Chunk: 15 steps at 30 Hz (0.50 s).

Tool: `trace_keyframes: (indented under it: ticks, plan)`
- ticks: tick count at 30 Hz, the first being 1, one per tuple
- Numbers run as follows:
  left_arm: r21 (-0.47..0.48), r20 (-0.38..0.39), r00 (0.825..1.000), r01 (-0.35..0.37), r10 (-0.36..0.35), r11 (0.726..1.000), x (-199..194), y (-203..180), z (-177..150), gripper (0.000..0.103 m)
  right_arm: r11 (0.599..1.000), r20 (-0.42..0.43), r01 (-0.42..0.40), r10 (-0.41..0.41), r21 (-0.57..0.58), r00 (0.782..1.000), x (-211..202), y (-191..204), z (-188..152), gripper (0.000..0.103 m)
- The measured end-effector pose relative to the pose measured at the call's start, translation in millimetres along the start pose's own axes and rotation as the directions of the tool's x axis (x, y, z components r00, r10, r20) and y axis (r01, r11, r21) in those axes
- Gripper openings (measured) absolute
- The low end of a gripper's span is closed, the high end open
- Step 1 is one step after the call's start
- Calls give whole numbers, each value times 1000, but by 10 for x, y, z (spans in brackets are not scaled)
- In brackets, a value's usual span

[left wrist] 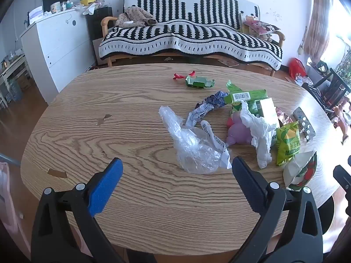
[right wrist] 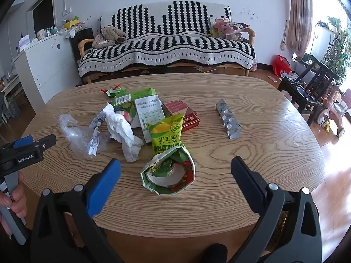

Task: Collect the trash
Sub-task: 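Reach the left tool toward the clear plastic bag while the right tool reaches the green chip bag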

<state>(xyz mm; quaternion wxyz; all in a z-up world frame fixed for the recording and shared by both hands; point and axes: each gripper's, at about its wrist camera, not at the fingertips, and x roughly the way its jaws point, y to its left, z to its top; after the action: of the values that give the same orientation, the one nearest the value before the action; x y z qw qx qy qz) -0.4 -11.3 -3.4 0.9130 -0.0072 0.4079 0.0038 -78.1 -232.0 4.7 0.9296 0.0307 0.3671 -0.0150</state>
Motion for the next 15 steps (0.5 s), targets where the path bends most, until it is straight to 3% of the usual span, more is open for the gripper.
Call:
trace_keyframes:
  ticks: [15]
  plan:
    - [3, -1, 1000, -1, 1, 1000, -3, 9, -5, 97, 1000, 0, 1, -1, -1, 1000, -3, 5, 2, 97]
